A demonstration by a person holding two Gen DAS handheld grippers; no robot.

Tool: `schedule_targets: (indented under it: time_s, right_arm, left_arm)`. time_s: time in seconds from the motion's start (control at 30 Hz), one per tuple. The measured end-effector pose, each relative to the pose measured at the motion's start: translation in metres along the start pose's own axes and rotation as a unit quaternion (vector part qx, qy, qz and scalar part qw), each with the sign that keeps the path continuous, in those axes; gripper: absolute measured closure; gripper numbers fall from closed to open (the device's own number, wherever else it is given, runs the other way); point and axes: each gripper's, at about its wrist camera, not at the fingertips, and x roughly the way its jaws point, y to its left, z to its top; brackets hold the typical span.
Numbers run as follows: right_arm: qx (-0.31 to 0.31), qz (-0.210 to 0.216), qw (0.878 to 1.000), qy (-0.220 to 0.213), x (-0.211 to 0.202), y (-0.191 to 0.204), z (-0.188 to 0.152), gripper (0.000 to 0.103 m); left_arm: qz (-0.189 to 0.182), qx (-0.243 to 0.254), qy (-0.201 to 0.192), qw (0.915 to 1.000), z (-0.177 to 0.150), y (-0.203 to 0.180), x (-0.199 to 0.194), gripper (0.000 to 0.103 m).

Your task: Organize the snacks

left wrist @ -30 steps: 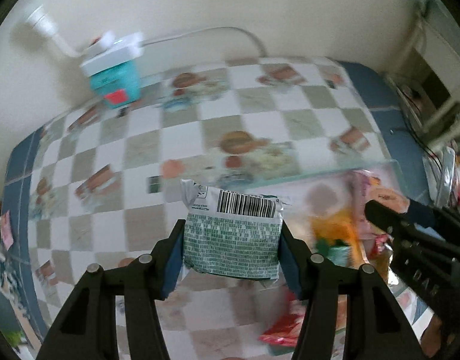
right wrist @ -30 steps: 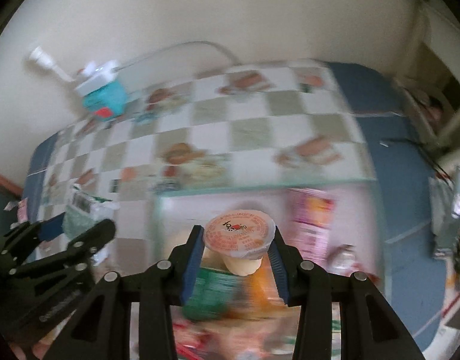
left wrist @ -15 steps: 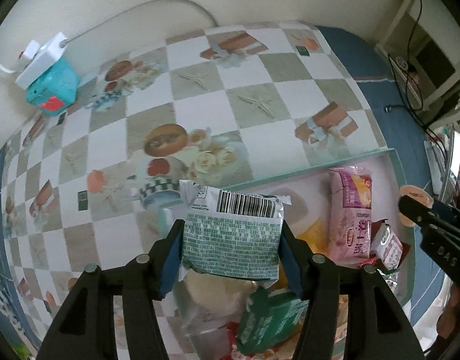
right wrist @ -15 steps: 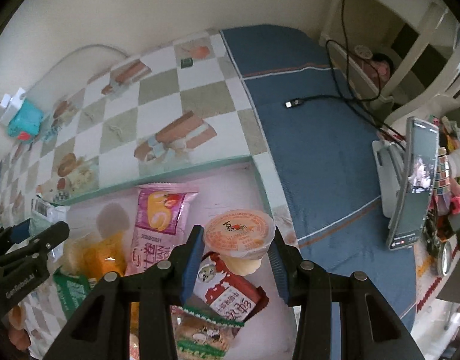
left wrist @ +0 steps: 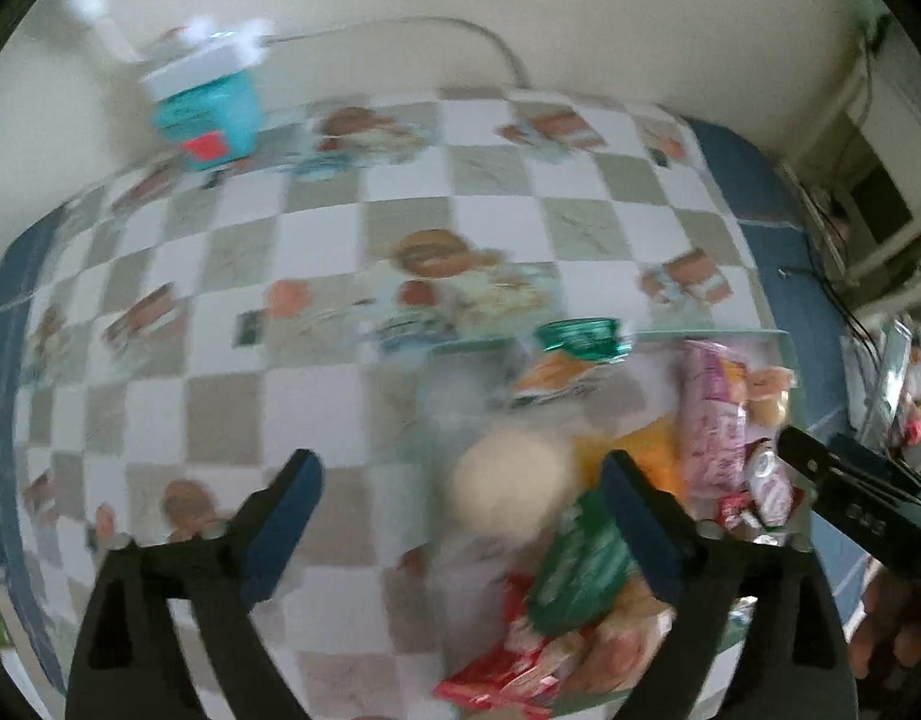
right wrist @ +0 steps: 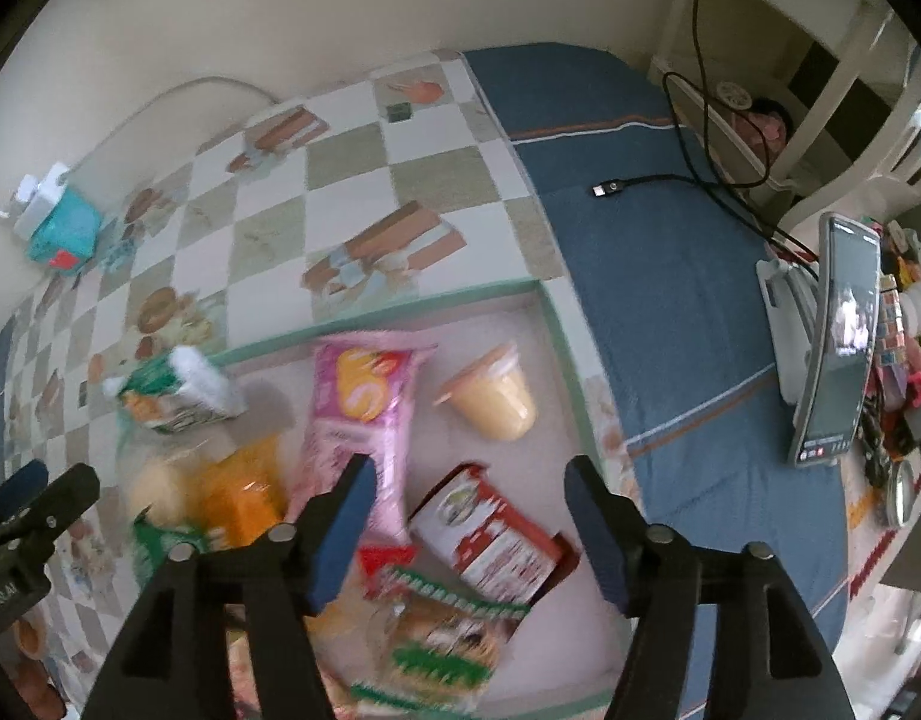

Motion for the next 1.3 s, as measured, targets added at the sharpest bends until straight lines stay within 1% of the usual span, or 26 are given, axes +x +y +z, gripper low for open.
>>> schedule_targets:
  time_s: [0.03, 0.07, 0.13, 0.23, 0.33, 0.37, 0.53, 0.7, 0.77, 0.87, 0.97, 1.2, 1.3]
  right_arm:
    - [-0.002, 0.005, 1.0, -0.005, -0.004, 0.005, -0.004, 0.015]
    - [-0.005, 0.011, 1.0, -0.012, -0.011, 0.011, -0.011, 0.011]
    - [-0.008, 0.019, 1.0, -0.021, -0.019, 0.021, -0.022, 0.0]
    - [-0.022, 0.027, 0.999, -0.034, -0.032, 0.039, -0.041, 0.0]
    - [-0.035, 0.024, 0.998, -0.052, -0.045, 0.058, -0.061, 0.0]
    - [-0.037, 0.027, 0.997, -0.06, -0.051, 0.064, -0.07, 0.0]
    - [-0.033, 0.039, 0.995, -0.082, -0.069, 0.085, -0.099, 0.0]
    - [-0.026, 0.041, 0.994, -0.099, -0.08, 0.103, -0.126, 0.0]
    - [-0.026, 0.041, 0.994, -0.101, -0.082, 0.11, -0.135, 0.0]
    - [-0.028, 0.034, 0.993, -0.107, -0.086, 0.116, -0.149, 0.0]
    - [-0.03, 0.032, 0.993, -0.11, -0.088, 0.12, -0.161, 0.0]
    - [-0.04, 0.017, 0.993, -0.109, -0.082, 0.124, -0.18, 0.0]
    - [-0.047, 0.01, 0.993, -0.109, -0.08, 0.125, -0.185, 0.0]
  left_arm:
    - [0.009, -0.007, -0.007, 0.9999, -0.005, 0.005, -0.004, 0.006]
    - [0.021, -0.015, -0.016, 0.9995, -0.012, 0.012, -0.008, 0.005]
    - [0.046, -0.035, -0.027, 0.9979, -0.029, 0.029, -0.018, 0.005]
    - [0.06, -0.063, -0.04, 0.9954, -0.053, 0.051, -0.031, 0.005]
    - [0.072, -0.079, -0.053, 0.9929, -0.072, 0.067, -0.043, 0.005]
    - [0.081, -0.084, -0.059, 0.9914, -0.079, 0.074, -0.049, 0.005]
    - [0.107, -0.097, -0.085, 0.9859, -0.104, 0.091, -0.071, 0.005]
    - [0.129, -0.091, -0.101, 0.9822, -0.129, 0.096, -0.086, 0.005]
    - [0.136, -0.09, -0.102, 0.9814, -0.138, 0.098, -0.087, 0.005]
    - [0.13, -0.098, -0.096, 0.9819, -0.152, 0.105, -0.088, 0.005]
    - [0.133, -0.102, -0.089, 0.9819, -0.163, 0.109, -0.087, 0.005]
    - [0.147, -0.099, -0.079, 0.9811, -0.179, 0.114, -0.087, 0.005]
    - [0.146, -0.094, -0.075, 0.982, -0.182, 0.116, -0.085, 0.005]
